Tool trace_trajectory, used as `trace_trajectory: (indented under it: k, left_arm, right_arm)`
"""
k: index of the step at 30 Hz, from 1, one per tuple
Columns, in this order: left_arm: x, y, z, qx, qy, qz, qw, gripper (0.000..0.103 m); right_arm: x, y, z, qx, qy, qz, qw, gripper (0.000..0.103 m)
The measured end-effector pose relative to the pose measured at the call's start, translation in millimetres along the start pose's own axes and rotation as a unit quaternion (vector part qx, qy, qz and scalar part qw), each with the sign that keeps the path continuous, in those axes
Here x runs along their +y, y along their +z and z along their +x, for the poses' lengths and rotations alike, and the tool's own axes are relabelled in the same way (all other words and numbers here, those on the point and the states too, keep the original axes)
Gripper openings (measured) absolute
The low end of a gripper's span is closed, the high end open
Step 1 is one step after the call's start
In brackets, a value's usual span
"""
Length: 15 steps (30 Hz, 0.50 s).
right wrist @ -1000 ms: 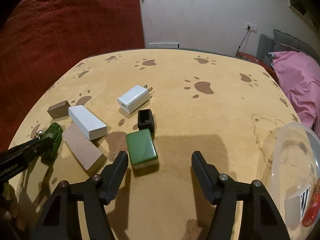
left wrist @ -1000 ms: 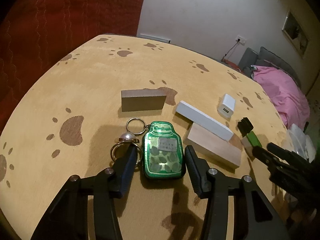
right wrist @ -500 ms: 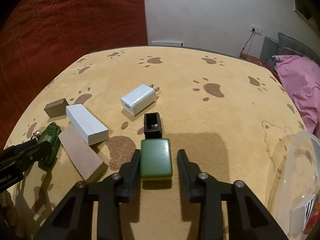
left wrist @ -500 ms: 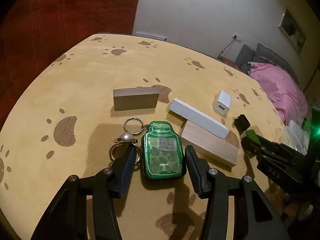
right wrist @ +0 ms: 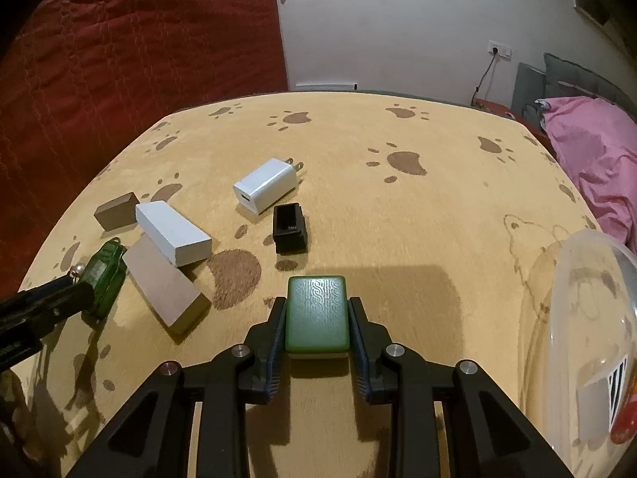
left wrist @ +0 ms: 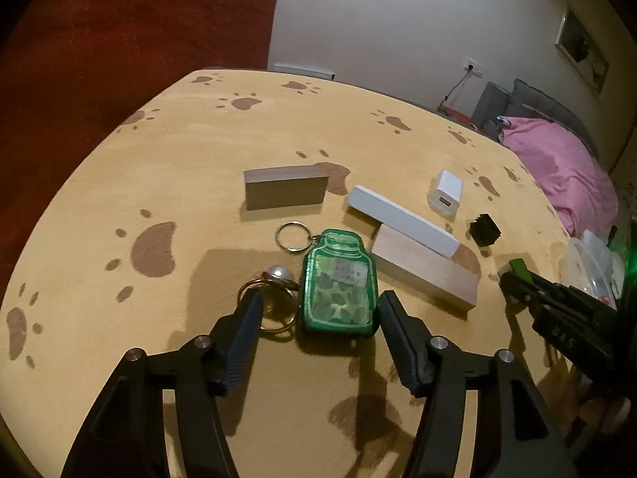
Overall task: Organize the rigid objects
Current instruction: 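Grasp the green-backed tile with the right tool while left approaches the green keychain tin, then close the left tool on the green keychain tin while right holds the tile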
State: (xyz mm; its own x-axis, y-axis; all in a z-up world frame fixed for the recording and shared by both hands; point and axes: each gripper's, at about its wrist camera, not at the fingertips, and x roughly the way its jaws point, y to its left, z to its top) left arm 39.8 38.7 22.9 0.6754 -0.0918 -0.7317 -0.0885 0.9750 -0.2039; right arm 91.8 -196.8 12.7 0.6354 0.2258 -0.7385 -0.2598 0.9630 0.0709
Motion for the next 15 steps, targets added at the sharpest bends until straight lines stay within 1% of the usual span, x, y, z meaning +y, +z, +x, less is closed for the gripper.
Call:
trace_trajectory:
  k: [2,3,4,10,12,15]
  left_arm:
    - [-0.2,-0.4,-4.8,-0.004,0.005,0.002,1.0000,0.066]
    - [-0.5,-0.5,-7.9,-0.010,0.011,0.004,0.9999,0.071]
    - [-0.2,-0.5,-9.6,-0.013,0.013,0.005,0.9998,0.073]
    - [-2.6,1.1,-17.1,-0.024,0.010,0.018,0.9995,0.073]
    - [3.8,3.4,-14.2,-0.023,0.017,0.011,0.9995,0.073]
    - [11.1,7.0,-10.7,-0.022,0.019,-0.006,0.9996,0.073]
  right_arm:
    - [-0.4,-1.2,-1.2,-0.001,0.001,0.000,1.000,0.031]
    - [-0.9,-1.8,-1.6,0.000,0.002,0.001,1.000,0.031]
    - [-1.4,-2.2,-1.9,-0.001,0.003,0.001,1.000,0.031]
    - [-2.7,-3.2,-2.8,-0.002,0.004,0.003,1.000,0.031]
    - [-2.6,-3.6,-3.6,-0.003,0.003,0.004,1.000,0.031]
    - [-2.8,-3.5,-3.1,-0.003,-0.002,0.005,1.000,0.031]
